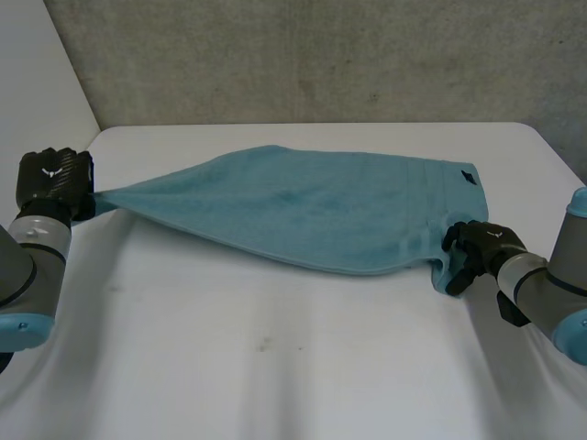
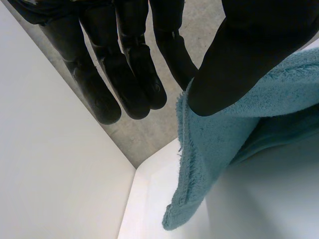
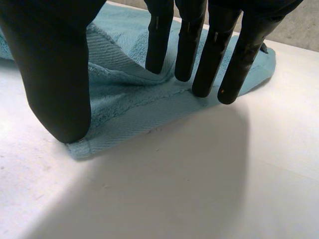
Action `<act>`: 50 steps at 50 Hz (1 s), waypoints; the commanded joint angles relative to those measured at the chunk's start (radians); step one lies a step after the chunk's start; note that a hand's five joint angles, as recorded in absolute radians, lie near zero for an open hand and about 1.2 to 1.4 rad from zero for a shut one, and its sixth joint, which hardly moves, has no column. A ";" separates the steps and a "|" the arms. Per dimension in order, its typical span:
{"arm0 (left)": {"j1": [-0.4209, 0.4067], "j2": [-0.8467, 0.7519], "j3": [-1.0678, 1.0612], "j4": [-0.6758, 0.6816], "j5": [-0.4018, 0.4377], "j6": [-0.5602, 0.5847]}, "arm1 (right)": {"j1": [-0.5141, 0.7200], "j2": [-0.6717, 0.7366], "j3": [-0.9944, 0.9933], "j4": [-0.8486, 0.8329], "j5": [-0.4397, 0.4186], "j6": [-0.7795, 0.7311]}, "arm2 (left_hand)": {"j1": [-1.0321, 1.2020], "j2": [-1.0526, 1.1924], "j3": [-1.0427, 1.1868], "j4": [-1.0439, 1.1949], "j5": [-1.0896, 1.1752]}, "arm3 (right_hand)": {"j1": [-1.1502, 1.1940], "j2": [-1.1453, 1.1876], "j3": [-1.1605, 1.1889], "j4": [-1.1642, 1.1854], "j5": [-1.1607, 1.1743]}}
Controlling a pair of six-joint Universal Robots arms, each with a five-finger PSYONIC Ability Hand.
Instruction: Fold the laundry
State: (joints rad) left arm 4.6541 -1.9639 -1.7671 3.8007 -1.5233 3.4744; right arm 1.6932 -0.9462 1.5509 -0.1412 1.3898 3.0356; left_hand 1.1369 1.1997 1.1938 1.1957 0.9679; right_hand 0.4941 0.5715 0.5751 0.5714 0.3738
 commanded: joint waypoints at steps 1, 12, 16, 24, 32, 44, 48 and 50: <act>0.000 0.000 0.000 -0.001 0.000 0.000 | -0.001 0.018 -0.020 0.000 0.001 -0.003 | 0.259 0.197 0.202 0.201 0.254 | 0.293 0.215 0.212 0.215 0.238; -0.002 0.005 -0.002 -0.007 0.000 -0.001 | -0.013 -0.071 0.001 -0.057 0.057 -0.015 | 0.259 0.197 0.202 0.201 0.254 | 0.902 0.825 0.821 0.825 0.848; -0.003 0.011 -0.008 -0.010 0.000 -0.001 | -0.013 -0.159 0.011 -0.057 0.049 -0.017 | 0.259 0.197 0.202 0.201 0.254 | 0.902 0.825 0.821 0.825 0.848; -0.014 0.057 -0.058 -0.056 0.003 0.005 | -0.038 -0.292 0.003 0.000 0.026 -0.116 | 0.259 0.197 0.202 0.201 0.254 | 0.902 0.825 0.821 0.825 0.848; -0.005 0.183 -0.090 -0.361 0.017 0.005 | -0.150 -0.384 0.020 0.224 0.011 -0.418 | 0.259 0.197 0.202 0.201 0.254 | 0.902 0.825 0.821 0.825 0.848; 0.086 0.546 -0.192 -0.743 0.161 0.151 | -0.364 -0.581 0.127 0.513 -0.041 -0.801 | 0.259 0.197 0.202 0.201 0.254 | 0.902 0.825 0.821 0.825 0.848; 0.098 0.563 -0.222 -0.766 0.212 0.221 | -0.395 -0.589 0.172 0.578 -0.058 -0.914 | 0.259 0.197 0.202 0.201 0.254 | 0.902 0.825 0.821 0.825 0.848; 0.095 0.547 -0.245 -0.763 0.229 0.241 | -0.394 -0.579 0.207 0.574 -0.058 -0.954 | 0.259 0.197 0.202 0.201 0.254 | 0.902 0.825 0.821 0.825 0.848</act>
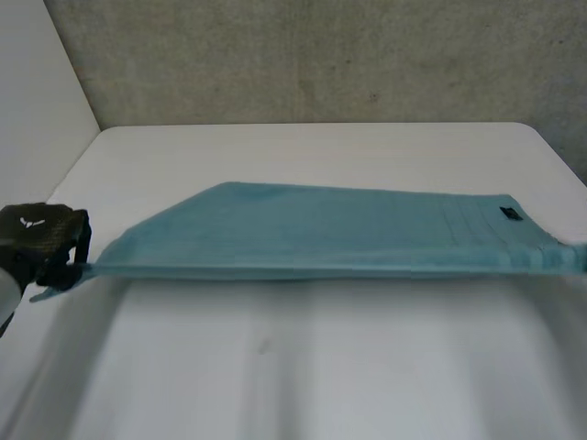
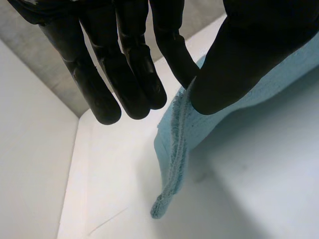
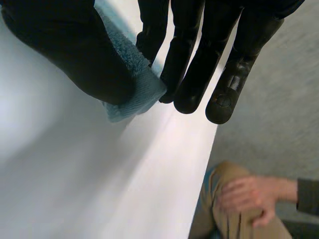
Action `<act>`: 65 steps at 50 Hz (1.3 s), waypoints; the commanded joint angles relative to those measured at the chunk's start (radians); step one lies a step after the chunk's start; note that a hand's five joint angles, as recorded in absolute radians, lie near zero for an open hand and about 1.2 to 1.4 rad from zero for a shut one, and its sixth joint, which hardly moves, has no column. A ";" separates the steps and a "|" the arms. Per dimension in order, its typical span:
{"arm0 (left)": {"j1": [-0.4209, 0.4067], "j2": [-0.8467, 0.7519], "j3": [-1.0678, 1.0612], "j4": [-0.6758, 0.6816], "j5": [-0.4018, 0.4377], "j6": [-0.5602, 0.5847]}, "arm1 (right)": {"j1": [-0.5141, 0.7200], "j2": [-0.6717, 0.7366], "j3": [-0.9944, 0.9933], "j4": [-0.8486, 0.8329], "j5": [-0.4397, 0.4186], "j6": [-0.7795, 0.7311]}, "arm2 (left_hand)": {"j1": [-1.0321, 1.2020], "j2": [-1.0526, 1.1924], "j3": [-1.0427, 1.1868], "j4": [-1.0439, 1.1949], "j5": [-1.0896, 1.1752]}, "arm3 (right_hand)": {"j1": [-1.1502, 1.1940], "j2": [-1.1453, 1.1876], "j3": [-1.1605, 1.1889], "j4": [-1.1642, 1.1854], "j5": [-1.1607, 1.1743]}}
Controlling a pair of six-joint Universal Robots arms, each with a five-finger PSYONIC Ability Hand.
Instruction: Fold the laundry
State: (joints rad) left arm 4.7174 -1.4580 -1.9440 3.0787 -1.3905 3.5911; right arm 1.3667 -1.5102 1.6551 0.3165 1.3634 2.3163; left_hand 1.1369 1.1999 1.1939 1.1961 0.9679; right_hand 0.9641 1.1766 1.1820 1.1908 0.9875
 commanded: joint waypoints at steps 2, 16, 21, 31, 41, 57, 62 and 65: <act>0.029 0.003 -0.072 -0.032 0.097 0.127 | -0.066 0.017 0.115 0.101 -0.029 -0.233 | 0.259 0.196 0.202 0.200 0.254 | 0.432 0.220 0.214 0.205 0.234; -0.126 -0.537 0.446 0.060 -0.007 0.115 | 0.190 0.330 -0.295 -0.066 0.167 0.004 | 0.259 0.196 0.202 0.200 0.254 | 0.432 0.220 0.214 0.205 0.234; -0.181 -0.556 0.775 0.149 -0.077 0.069 | 0.269 0.337 -0.633 -0.113 0.214 0.115 | 0.259 0.196 0.202 0.200 0.254 | 0.432 0.220 0.214 0.205 0.234; -0.195 -0.461 1.019 0.615 -0.188 -0.043 | 0.279 0.185 -0.826 -0.465 0.218 0.426 | 0.259 0.196 0.202 0.200 0.254 | 0.432 0.220 0.214 0.205 0.234; -0.180 -0.456 0.780 0.563 -0.185 -0.063 | 0.287 0.163 -0.548 -0.452 0.149 0.425 | 0.259 0.196 0.202 0.200 0.254 | 0.432 0.220 0.214 0.205 0.234; -0.174 -0.602 0.303 0.718 -0.130 -0.078 | 0.282 0.443 -0.271 -0.458 0.045 0.393 | 0.259 0.196 0.202 0.200 0.254 | 0.432 0.220 0.214 0.205 0.234; -0.178 -0.627 0.231 0.695 -0.127 -0.072 | 0.275 0.495 -0.235 -0.445 0.049 0.338 | 0.259 0.196 0.202 0.200 0.254 | 0.432 0.220 0.214 0.205 0.234; -0.171 -0.575 0.189 0.635 -0.127 -0.072 | 0.273 0.438 -0.207 -0.424 0.052 0.289 | 0.259 0.196 0.202 0.200 0.254 | 0.432 0.220 0.214 0.205 0.234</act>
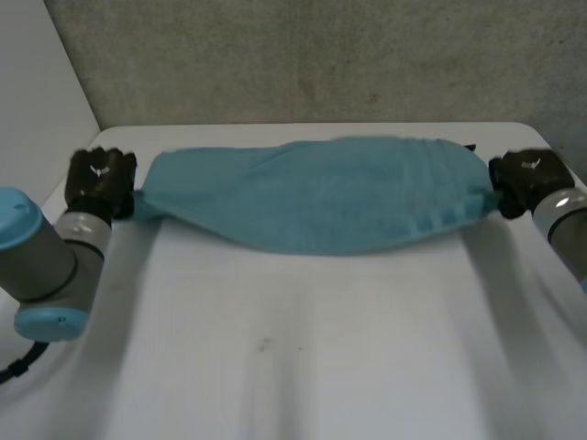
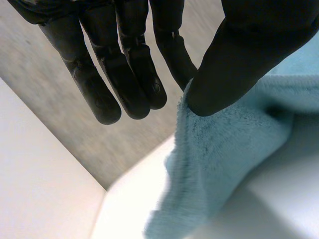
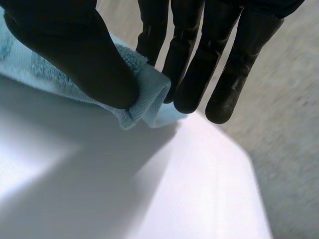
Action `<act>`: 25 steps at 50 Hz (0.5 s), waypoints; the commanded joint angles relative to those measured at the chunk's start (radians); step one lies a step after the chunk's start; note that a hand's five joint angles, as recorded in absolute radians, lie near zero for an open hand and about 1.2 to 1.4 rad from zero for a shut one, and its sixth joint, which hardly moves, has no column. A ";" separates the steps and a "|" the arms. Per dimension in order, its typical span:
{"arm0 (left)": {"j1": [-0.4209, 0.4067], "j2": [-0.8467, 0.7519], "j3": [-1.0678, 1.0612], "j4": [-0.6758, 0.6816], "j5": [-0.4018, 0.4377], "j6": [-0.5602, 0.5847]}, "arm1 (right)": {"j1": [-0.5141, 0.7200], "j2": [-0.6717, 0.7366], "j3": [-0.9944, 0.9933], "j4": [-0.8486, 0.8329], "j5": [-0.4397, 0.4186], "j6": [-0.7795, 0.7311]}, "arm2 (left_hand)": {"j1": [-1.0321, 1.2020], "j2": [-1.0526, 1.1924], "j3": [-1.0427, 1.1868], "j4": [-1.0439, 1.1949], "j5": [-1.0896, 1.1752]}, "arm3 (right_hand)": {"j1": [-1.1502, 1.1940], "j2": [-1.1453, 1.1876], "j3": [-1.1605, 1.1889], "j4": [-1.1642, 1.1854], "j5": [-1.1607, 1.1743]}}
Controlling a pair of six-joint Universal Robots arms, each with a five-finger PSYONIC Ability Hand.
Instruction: Fold the laundry
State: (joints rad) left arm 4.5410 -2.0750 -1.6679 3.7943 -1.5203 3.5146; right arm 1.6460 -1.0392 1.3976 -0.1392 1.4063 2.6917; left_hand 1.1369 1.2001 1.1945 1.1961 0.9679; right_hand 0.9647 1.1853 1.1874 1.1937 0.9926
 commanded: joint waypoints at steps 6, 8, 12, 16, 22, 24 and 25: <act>0.029 0.154 -0.158 -0.225 0.005 0.004 | -0.012 -0.157 0.092 0.113 0.011 -0.173 | 0.259 0.196 0.202 0.200 0.254 | 0.432 0.211 0.209 0.203 0.229; 0.064 0.243 -0.202 -0.347 0.008 0.010 | -0.050 -0.223 0.121 0.215 0.011 -0.242 | 0.259 0.196 0.202 0.200 0.254 | 0.432 0.211 0.209 0.203 0.229; 0.092 0.372 -0.243 -0.498 0.014 0.052 | -0.101 -0.286 0.147 0.357 0.011 -0.342 | 0.259 0.196 0.202 0.200 0.254 | 0.432 0.211 0.209 0.203 0.229; 0.151 0.522 -0.286 -0.701 0.064 0.173 | -0.195 -0.340 0.199 0.586 0.014 -0.533 | 0.259 0.196 0.202 0.200 0.254 | 0.432 0.211 0.209 0.203 0.229; 0.236 0.613 -0.316 -0.809 0.190 0.279 | -0.259 -0.358 0.228 0.643 0.014 -0.651 | 0.259 0.196 0.202 0.200 0.254 | 0.432 0.211 0.209 0.203 0.229; 0.243 0.612 -0.308 -0.800 0.213 0.280 | -0.258 -0.357 0.225 0.612 0.016 -0.645 | 0.259 0.196 0.202 0.200 0.254 | 0.432 0.211 0.209 0.203 0.229; 0.245 0.601 -0.300 -0.786 0.228 0.279 | -0.256 -0.346 0.219 0.580 0.016 -0.636 | 0.259 0.196 0.202 0.200 0.254 | 0.432 0.211 0.209 0.203 0.229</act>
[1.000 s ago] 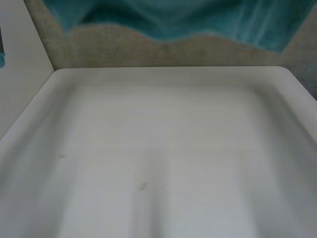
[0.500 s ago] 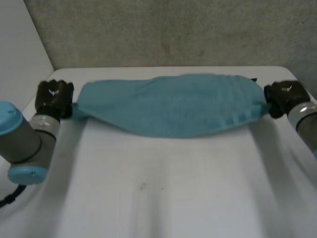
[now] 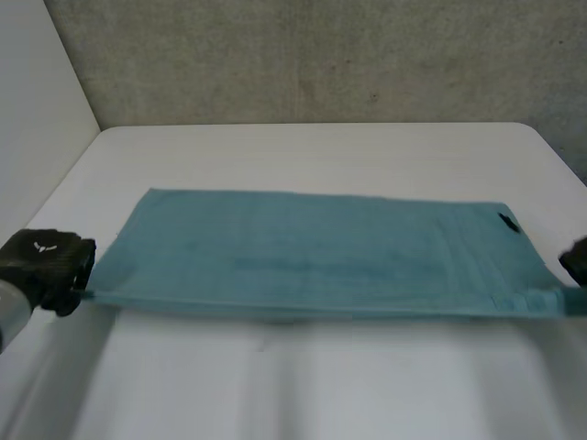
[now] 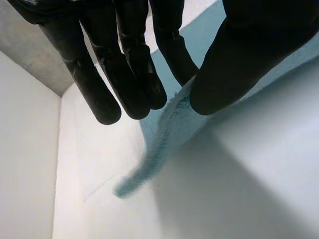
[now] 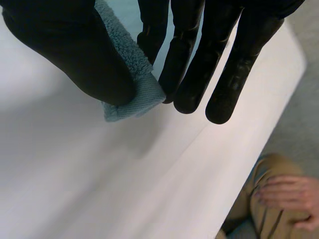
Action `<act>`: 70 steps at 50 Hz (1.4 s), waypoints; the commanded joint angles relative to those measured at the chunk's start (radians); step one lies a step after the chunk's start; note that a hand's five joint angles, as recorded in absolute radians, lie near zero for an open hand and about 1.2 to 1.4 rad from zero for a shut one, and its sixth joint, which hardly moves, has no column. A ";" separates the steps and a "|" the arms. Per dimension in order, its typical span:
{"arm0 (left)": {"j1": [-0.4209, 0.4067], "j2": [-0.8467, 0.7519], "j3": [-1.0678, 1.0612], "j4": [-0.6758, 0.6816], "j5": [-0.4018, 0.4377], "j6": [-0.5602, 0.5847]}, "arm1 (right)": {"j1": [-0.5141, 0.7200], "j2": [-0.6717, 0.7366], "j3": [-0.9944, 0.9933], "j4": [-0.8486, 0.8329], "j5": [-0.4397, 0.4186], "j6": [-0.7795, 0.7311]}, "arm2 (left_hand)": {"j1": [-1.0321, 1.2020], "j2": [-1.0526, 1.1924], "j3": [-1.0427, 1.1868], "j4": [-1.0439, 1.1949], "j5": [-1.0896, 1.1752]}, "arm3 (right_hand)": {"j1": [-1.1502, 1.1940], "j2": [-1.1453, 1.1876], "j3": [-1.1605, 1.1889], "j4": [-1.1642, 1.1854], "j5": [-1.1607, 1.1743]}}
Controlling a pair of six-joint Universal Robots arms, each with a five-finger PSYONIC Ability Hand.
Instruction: Fold the laundry
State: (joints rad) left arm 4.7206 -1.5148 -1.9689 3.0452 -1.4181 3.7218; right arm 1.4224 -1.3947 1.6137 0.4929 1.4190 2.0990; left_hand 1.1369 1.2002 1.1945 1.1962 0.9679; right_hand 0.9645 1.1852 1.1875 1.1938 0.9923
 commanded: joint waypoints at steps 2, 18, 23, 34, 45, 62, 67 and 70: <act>0.064 0.015 0.016 -0.011 0.133 0.072 | -0.031 0.028 0.000 -0.085 0.003 -0.033 | 0.259 0.196 0.202 0.200 0.254 | 0.432 0.211 0.209 0.202 0.229; -0.155 -0.612 0.485 0.406 -0.008 0.072 | 0.148 0.413 -0.296 -0.418 0.145 0.237 | 0.259 0.196 0.202 0.200 0.254 | 0.432 0.211 0.209 0.202 0.229; -0.178 -0.758 0.651 0.455 -0.022 0.075 | 0.184 0.499 -0.371 -0.493 0.205 0.237 | 0.259 0.196 0.202 0.200 0.254 | 0.432 0.211 0.209 0.202 0.229; -0.208 -0.970 0.878 0.491 -0.010 0.087 | 0.237 0.631 -0.512 -0.559 0.304 0.230 | 0.259 0.196 0.202 0.200 0.254 | 0.432 0.211 0.209 0.202 0.229; -0.229 -1.006 0.869 0.669 0.001 0.087 | 0.251 0.672 -0.551 -0.560 0.356 0.249 | -0.197 -0.260 -0.254 -0.256 -0.202 | -0.712 -0.933 -0.935 -0.942 -0.915; -0.275 -0.740 0.614 0.739 0.005 0.084 | 0.224 0.230 -0.334 -0.614 0.198 0.615 | -0.962 -1.026 -1.020 -1.022 -0.968 | -0.790 -1.011 -1.013 -1.019 -0.992; -0.275 -0.550 0.460 0.724 -0.001 0.064 | 0.132 0.068 -0.166 -0.596 0.045 0.602 | -0.962 -1.026 -1.020 -1.022 -0.968 | -0.790 -1.011 -1.013 -1.019 -0.992; -0.272 -0.504 0.412 0.724 -0.001 0.055 | 0.110 0.045 -0.118 -0.585 -0.006 0.590 | -0.962 -1.026 -1.020 -1.022 -0.968 | -0.790 -1.011 -1.013 -1.019 -0.992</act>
State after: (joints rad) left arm 4.4449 -2.1592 -1.4326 3.7773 -1.4156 3.7947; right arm 1.5990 -1.2544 1.3643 -0.1131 1.5429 2.7131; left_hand 0.1975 0.2067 0.2174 0.2065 0.0472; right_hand 0.2104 0.2232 0.2168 0.2345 0.0663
